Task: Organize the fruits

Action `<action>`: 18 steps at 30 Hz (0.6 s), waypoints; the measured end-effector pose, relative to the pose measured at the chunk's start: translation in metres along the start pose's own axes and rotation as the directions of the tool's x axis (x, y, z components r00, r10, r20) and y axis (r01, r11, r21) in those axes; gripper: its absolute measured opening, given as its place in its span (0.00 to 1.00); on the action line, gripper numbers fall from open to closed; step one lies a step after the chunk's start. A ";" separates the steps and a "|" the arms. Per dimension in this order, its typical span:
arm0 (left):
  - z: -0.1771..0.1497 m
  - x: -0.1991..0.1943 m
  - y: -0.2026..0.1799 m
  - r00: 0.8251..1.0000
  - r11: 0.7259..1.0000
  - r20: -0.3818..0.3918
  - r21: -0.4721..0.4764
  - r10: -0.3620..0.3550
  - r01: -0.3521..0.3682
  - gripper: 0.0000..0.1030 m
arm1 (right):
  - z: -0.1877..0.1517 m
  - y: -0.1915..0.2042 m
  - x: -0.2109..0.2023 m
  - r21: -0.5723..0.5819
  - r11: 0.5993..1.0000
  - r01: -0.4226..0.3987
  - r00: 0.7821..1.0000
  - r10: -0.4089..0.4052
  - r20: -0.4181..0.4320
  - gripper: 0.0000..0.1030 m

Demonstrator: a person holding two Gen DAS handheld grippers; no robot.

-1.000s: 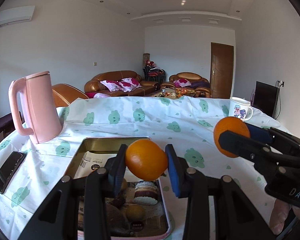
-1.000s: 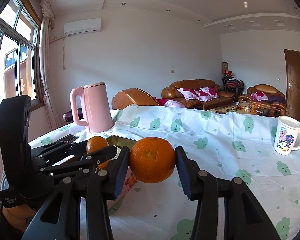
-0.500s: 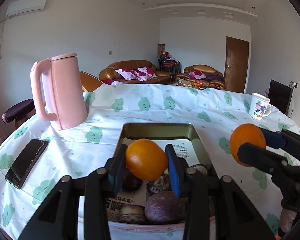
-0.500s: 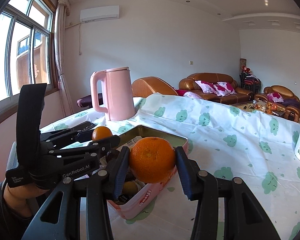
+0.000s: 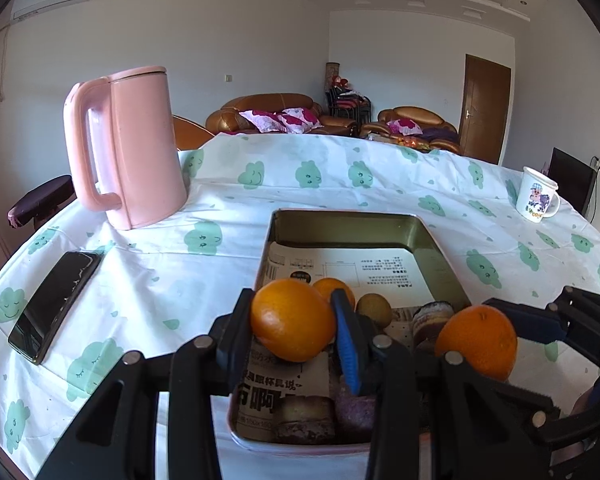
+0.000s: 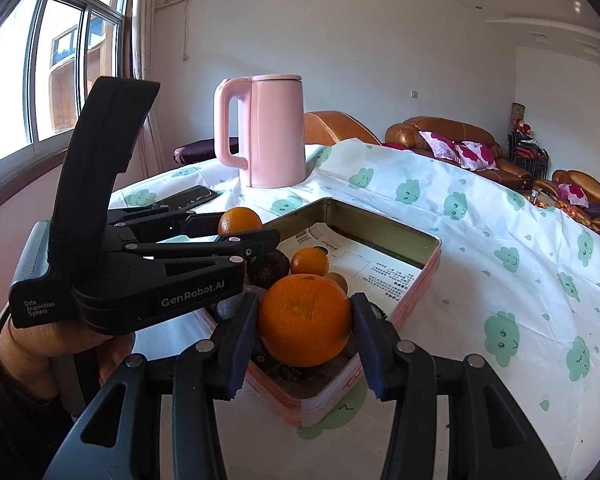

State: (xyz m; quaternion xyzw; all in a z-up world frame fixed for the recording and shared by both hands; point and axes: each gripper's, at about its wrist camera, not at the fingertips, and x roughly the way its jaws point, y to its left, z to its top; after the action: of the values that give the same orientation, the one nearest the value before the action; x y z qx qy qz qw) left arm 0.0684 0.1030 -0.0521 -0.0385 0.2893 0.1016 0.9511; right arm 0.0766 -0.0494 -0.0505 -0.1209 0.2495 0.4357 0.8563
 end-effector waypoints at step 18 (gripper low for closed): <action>-0.002 -0.018 0.000 0.998 1.000 0.058 -0.029 -0.005 0.007 0.83 | -0.004 -0.019 -0.018 0.076 0.997 0.029 0.999 -0.031 0.034 0.61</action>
State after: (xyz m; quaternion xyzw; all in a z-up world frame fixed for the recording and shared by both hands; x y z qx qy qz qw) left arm 0.0528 0.0992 -0.0431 -0.0504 0.2602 0.1040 0.9586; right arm 0.0820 -0.0748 -0.0447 -0.0844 0.2490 0.4150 0.8710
